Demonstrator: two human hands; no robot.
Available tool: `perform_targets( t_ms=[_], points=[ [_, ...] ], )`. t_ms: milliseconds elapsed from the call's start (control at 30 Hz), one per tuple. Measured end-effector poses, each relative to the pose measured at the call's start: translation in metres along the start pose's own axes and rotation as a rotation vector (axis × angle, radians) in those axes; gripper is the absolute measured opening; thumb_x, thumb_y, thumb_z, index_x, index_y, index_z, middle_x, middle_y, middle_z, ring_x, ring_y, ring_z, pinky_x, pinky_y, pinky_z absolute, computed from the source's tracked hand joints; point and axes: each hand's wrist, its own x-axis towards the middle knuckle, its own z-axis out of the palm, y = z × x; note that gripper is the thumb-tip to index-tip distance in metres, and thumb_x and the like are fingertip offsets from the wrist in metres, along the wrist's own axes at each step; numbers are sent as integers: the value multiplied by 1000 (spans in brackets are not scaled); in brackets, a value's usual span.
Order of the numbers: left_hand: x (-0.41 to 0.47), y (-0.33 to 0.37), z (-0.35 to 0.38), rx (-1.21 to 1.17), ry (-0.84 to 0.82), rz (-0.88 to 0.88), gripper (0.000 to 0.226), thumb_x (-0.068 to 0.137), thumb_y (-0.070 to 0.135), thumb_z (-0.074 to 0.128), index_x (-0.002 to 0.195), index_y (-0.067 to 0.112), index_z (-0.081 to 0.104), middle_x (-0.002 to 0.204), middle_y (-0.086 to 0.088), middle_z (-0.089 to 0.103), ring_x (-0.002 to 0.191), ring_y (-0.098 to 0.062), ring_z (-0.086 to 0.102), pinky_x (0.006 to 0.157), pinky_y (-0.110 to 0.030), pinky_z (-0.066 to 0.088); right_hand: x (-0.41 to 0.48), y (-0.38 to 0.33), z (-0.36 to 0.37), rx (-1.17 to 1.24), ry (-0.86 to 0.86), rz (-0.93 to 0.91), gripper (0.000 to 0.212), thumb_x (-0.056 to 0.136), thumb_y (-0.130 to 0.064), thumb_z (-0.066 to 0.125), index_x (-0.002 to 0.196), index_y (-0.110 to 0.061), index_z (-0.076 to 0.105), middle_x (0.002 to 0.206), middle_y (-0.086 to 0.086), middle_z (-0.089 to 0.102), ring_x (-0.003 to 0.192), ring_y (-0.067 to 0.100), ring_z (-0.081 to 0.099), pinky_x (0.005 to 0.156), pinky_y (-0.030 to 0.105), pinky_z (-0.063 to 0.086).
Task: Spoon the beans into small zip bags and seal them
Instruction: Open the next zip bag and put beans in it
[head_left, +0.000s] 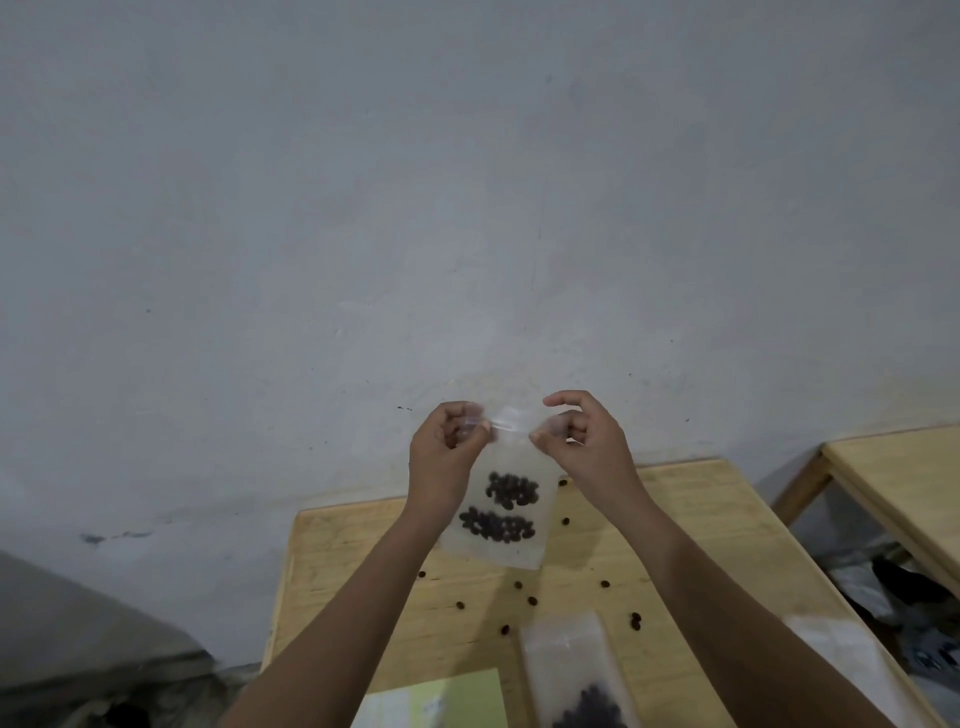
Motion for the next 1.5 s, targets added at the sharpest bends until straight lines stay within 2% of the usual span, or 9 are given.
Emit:
perform_targets(
  t_ms=[100,167,333,433,567,900,1167,1300,1500],
  points=[
    [-6,1,0,-23,-64,-4,13,85,1,64,95,10,62,85,-12,65,77,-18,67,75,-28,54,-2,-1,3,-15,-12,83,29,76,-20,74,98,-30,59,89,-2,64,83,10,59,71,22,47],
    [-9,0,0,-12,-124,-4,12,85,1,64,95,6,60,86,-20,66,78,-22,69,80,-36,55,-3,-3,4,-56,15,99,25,76,-16,73,94,-28,59,94,-3,61,82,4,56,68,19,42],
    [-13,-2,-2,83,-206,-10,23,74,19,76,92,15,62,95,-11,69,90,-25,68,87,-46,53,-10,-5,0,-32,-10,80,23,77,-16,73,93,-25,59,81,-7,57,69,5,59,62,19,42],
    [-14,-2,1,95,-207,-7,23,75,15,77,92,15,62,95,-9,70,91,-25,69,87,-47,53,-11,-4,-2,-34,-32,87,24,77,-19,74,95,-25,60,81,-5,59,72,10,60,63,20,44],
    [-13,4,1,89,-212,12,20,77,5,74,90,13,61,90,-7,69,83,-24,70,84,-42,55,-12,-5,-8,99,-96,137,23,76,-11,75,95,-19,63,88,2,68,77,12,66,71,23,55],
    [-13,9,-9,-26,-417,-87,19,90,0,56,107,5,64,92,-2,74,86,-14,70,74,-20,55,-17,1,-25,224,-66,161,13,76,-4,73,84,-4,62,78,12,69,71,14,70,65,20,55],
    [-21,3,-4,-78,-322,-87,26,89,-1,55,114,6,59,85,4,75,80,-9,70,70,-18,54,-22,10,-25,314,-54,201,8,79,-1,69,84,-4,63,80,11,73,74,17,71,65,21,57],
    [-27,-8,3,-85,-260,-69,27,92,3,53,118,8,59,93,-4,74,90,-17,70,74,-23,55,-26,16,-25,334,1,211,12,80,-2,68,91,-2,63,86,13,73,76,17,71,66,19,56],
    [-35,-20,15,-26,-167,-59,27,93,1,51,119,5,59,86,-12,69,76,-11,67,71,-21,54,-35,25,-29,379,-16,215,23,86,-5,62,107,-13,61,89,8,74,83,17,72,70,21,57]
  ],
)
